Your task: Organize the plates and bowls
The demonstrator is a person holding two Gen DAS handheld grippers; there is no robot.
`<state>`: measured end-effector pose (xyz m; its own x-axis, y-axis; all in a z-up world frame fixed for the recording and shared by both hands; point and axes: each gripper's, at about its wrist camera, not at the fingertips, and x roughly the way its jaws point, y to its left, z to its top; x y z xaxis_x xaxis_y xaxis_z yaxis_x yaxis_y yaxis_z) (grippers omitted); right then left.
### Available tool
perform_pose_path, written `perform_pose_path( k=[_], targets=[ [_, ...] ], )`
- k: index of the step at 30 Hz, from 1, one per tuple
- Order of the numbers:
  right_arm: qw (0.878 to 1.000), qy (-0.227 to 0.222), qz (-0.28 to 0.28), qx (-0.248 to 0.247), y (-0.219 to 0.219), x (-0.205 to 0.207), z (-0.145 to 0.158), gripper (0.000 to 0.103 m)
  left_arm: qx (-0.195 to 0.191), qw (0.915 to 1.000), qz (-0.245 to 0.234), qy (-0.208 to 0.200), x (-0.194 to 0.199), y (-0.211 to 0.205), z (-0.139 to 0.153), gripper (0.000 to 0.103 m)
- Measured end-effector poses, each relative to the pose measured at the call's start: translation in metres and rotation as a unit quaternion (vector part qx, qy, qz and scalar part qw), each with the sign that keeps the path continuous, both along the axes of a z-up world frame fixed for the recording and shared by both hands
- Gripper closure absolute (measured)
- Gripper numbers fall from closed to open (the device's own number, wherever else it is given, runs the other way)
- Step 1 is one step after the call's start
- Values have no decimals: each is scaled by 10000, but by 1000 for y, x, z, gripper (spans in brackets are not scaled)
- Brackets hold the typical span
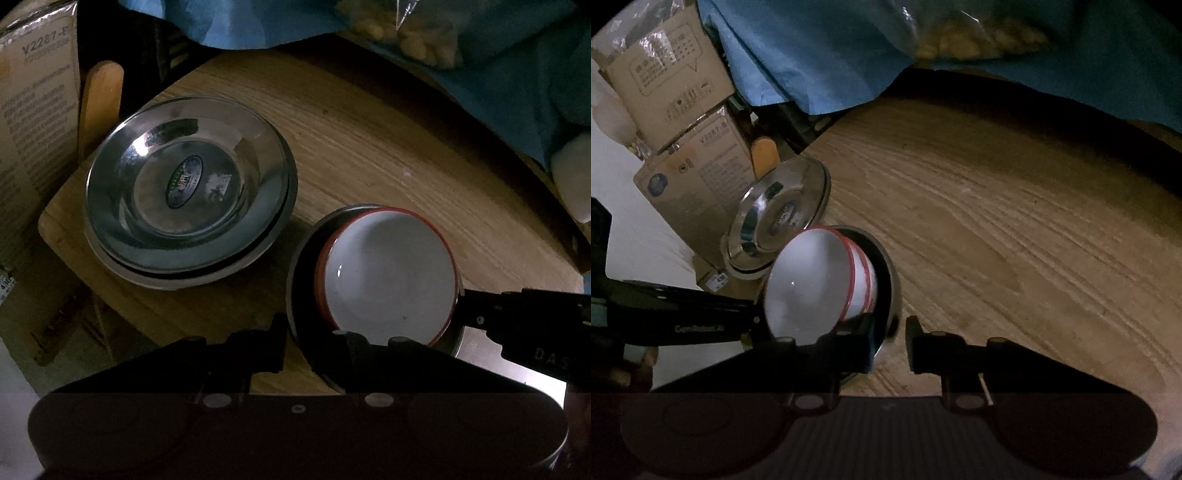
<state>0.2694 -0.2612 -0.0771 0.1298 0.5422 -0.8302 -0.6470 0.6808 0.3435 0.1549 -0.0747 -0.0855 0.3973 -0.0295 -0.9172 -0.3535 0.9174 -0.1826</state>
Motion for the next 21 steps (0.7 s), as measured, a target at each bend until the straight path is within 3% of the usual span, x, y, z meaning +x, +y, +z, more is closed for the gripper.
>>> perform_pose_path(
  k=[10, 21],
  targets=[
    [9983, 449, -366, 110, -1, 3, -8, 86, -92, 9999, -56, 5, 4, 4, -2, 91],
    [9949, 641, -781, 73, 1, 1, -14, 86, -358, 9987, -344, 68, 13, 19, -7, 91]
  ],
)
